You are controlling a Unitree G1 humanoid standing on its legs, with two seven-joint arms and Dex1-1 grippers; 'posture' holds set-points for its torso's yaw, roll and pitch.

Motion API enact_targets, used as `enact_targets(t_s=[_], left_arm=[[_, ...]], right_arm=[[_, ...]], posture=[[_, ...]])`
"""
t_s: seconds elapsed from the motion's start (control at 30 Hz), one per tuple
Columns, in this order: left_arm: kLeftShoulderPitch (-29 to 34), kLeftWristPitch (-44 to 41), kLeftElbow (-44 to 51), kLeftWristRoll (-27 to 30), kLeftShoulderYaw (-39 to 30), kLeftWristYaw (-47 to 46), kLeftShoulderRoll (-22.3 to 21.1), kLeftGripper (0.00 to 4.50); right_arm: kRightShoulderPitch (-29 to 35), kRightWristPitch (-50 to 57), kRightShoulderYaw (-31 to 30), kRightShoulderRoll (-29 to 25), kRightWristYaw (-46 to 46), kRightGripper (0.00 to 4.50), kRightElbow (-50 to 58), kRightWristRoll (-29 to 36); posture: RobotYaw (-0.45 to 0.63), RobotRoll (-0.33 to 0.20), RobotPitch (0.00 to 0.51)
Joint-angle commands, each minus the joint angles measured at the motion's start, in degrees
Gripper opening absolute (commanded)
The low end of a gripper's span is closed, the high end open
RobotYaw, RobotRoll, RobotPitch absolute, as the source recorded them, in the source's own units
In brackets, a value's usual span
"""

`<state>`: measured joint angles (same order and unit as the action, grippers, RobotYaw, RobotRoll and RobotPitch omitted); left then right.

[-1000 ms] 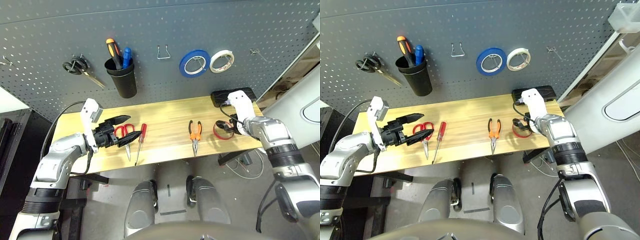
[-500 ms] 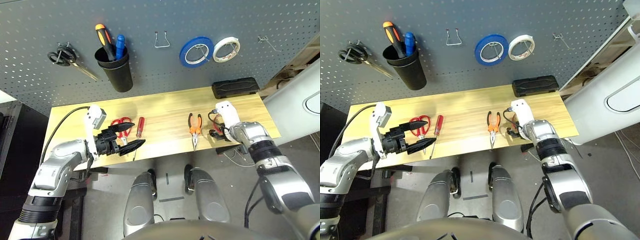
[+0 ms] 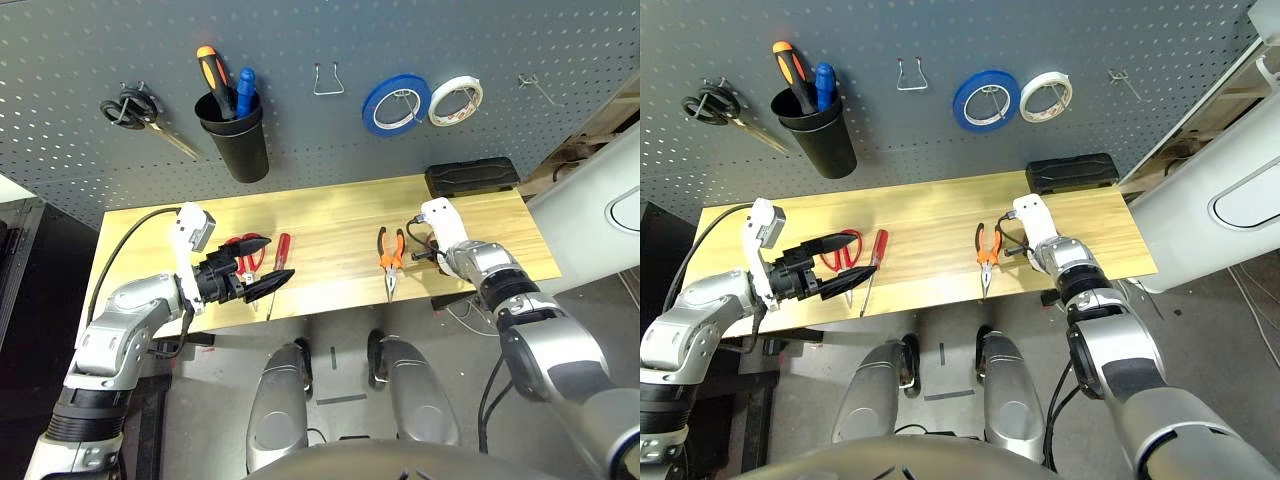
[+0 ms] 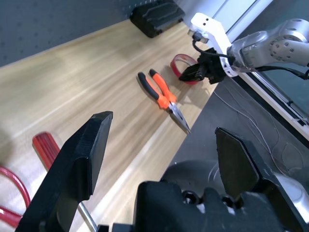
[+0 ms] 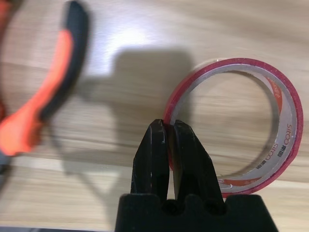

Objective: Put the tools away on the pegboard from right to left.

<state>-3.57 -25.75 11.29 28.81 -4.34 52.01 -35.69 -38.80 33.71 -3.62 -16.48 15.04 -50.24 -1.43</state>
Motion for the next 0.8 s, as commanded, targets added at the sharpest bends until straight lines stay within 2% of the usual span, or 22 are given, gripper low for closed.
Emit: enact_targets(t_s=[0.03, 0.1, 0.33, 0.57, 0.8], left_arm=[[0.84, 0.56, 0.07, 0.26, -1.41, -2.16, 1.49, 4.50], [1.56, 0.95, 0.36, 0.66, -2.41, -3.15, 2.34, 4.50], [3.54, 3.31, -1.44, 1.06, -5.95, -4.26, 4.28, 4.50], [2.58, 11.72, -6.10, 1.71, -9.94, -1.97, 5.59, 4.50], [3.04, 14.70, -5.81, 3.81, -15.25, 1.04, 2.84, 4.50]], right_arm=[[4.52, 4.00, -0.27, -3.30, 0.43, 0.03, 14.27, -1.33], [7.45, 6.39, -0.17, -4.93, 1.09, 0.03, 22.74, -1.30], [14.34, 7.76, 1.92, -7.89, 0.76, 0.03, 41.22, -0.79], [15.91, 5.55, 4.75, -8.68, -1.16, 0.03, 45.78, -1.26], [17.03, 4.97, 7.28, -9.15, -2.08, 0.03, 49.40, -0.93]], posture=[[-0.03, 0.000, 0.123], [-0.03, 0.000, 0.110], [-0.04, 0.000, 0.047], [-0.04, 0.000, 0.017], [-0.03, 0.000, 0.008]])
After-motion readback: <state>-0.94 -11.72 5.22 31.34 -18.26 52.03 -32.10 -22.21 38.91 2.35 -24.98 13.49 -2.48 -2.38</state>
